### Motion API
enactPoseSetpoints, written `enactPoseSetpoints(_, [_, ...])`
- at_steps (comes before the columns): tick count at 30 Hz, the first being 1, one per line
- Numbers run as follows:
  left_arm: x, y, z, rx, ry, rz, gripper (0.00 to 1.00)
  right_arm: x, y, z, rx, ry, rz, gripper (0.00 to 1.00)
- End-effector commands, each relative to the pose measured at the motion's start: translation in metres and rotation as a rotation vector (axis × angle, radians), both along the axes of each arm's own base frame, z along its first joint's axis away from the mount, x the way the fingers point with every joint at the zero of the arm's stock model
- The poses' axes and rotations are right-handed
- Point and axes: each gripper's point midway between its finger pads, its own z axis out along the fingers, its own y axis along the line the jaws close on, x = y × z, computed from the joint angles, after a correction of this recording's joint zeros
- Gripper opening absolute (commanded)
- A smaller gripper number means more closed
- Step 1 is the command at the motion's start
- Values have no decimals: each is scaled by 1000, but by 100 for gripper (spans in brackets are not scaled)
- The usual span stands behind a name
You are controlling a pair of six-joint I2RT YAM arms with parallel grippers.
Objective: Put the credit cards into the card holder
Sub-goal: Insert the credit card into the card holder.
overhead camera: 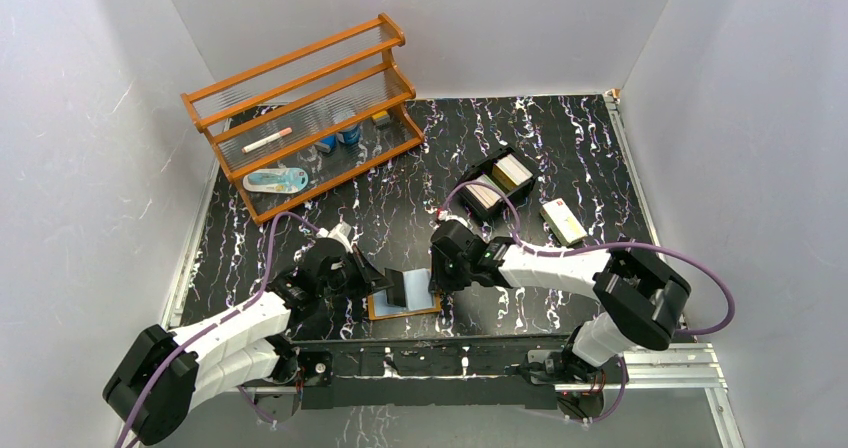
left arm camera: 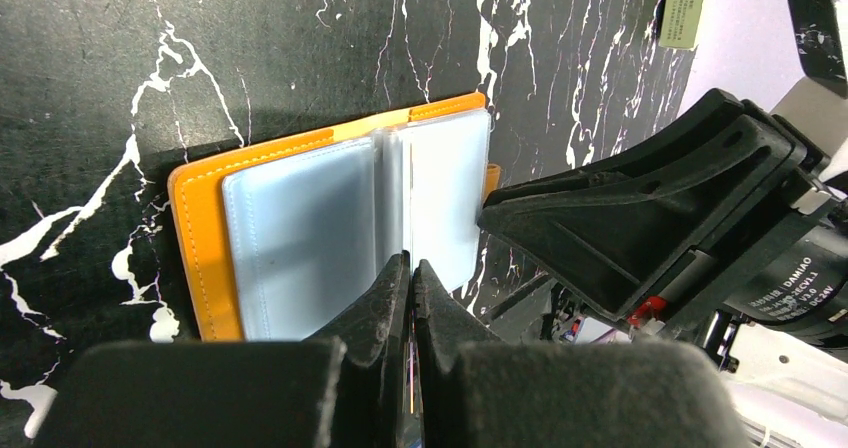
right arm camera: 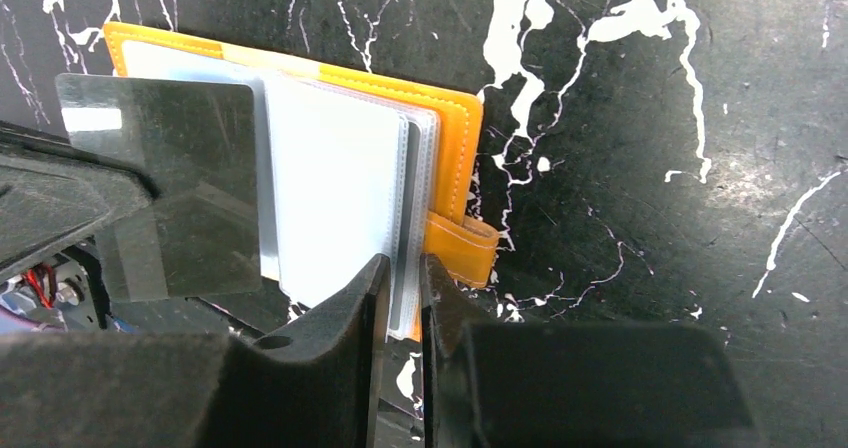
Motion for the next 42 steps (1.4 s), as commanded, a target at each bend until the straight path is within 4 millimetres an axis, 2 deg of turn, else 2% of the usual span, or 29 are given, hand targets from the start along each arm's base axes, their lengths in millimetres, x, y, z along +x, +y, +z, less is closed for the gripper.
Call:
enactPoseSetpoints(1, [5, 0, 6, -5, -23, 8, 0, 0, -14, -12, -56, -10, -22, 24])
enactPoseSetpoints(7, [6, 2, 1, -2, -15, 25, 0, -2, -23, -18, -82, -12, -31, 22])
enactPoseSetpoints(21, [5, 7, -8, 8, -30, 41, 0, -5, -22, -18, -60, -8, -29, 21])
enactPoseSetpoints(42, [7, -1, -3, -42, -80, 9, 0, -6, -18, -16, -43, -3, -27, 21])
